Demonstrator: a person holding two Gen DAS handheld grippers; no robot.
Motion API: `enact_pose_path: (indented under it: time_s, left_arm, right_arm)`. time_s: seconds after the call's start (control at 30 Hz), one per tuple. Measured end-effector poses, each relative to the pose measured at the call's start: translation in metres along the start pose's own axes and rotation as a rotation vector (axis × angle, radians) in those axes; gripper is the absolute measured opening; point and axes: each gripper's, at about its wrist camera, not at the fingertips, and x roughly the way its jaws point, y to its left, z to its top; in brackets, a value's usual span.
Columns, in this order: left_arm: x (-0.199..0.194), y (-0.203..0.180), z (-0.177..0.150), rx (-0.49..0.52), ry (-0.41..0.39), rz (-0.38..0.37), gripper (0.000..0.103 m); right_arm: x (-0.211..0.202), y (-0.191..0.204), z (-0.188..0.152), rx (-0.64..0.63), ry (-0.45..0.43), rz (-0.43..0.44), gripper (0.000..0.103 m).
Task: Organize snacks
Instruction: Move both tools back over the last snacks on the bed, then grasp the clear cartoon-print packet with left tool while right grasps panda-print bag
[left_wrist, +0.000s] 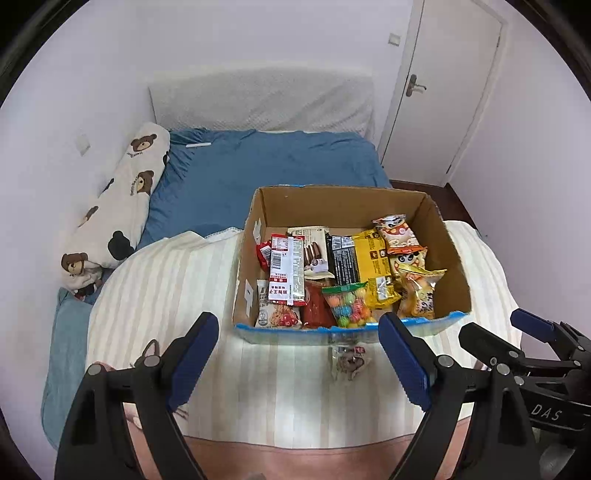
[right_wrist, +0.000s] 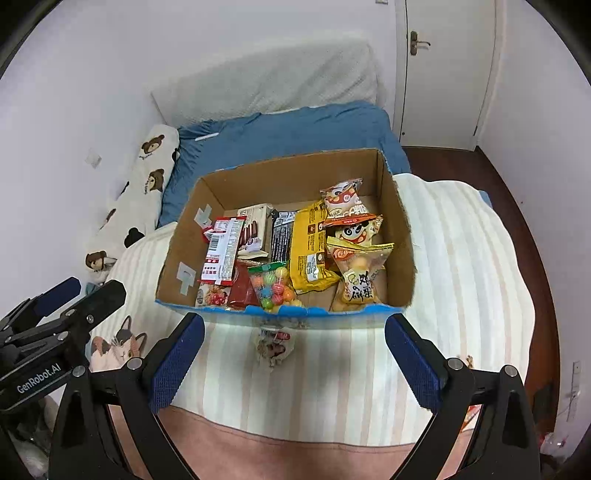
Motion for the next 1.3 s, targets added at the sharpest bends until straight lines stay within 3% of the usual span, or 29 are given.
enact_pose_path:
  time_s: [0.23, 0.4, 0.6, 0.83, 1.2, 1.23, 1.3]
  left_arm:
    - [-0.018, -0.005, -0.021, -0.020, -0.027, 0.009, 0.089]
    - [-0.004, -0.008, -0.050, -0.054, 0.032, -0.004, 0.089]
    - [0.047, -0.029, -0.081, -0.035, 0.169, -0.001, 0.089]
    - [0.118, -0.065, -0.093, 0.018, 0.305, 0.017, 0.089]
    - [0.187, -0.083, -0.081, 0.035, 0.417, 0.018, 0.089]
    - [0.190, -0.083, -0.080, 0.038, 0.421, 0.015, 0.089]
    - [0.196, -0.085, -0.078, 0.043, 0.424, 0.002, 0.089]
  right_arm:
    - [-0.024, -0.006, -0.019, 0.027, -0.031, 0.037, 0.100]
    - [-0.017, -0.044, -0.046, 0.132, -0.003, 0.057, 0.100]
    - [0.005, -0.126, -0.080, 0.224, 0.076, -0.076, 0.100]
    - [0.034, -0.188, -0.102, 0.077, 0.246, -0.221, 0.100]
    - [0.108, -0.198, -0.105, -0.211, 0.455, -0.307, 0.100]
    - [0.114, -0.200, -0.106, -0.207, 0.471, -0.295, 0.098]
    - [0.121, -0.208, -0.104, -0.147, 0.480, -0.251, 0.083]
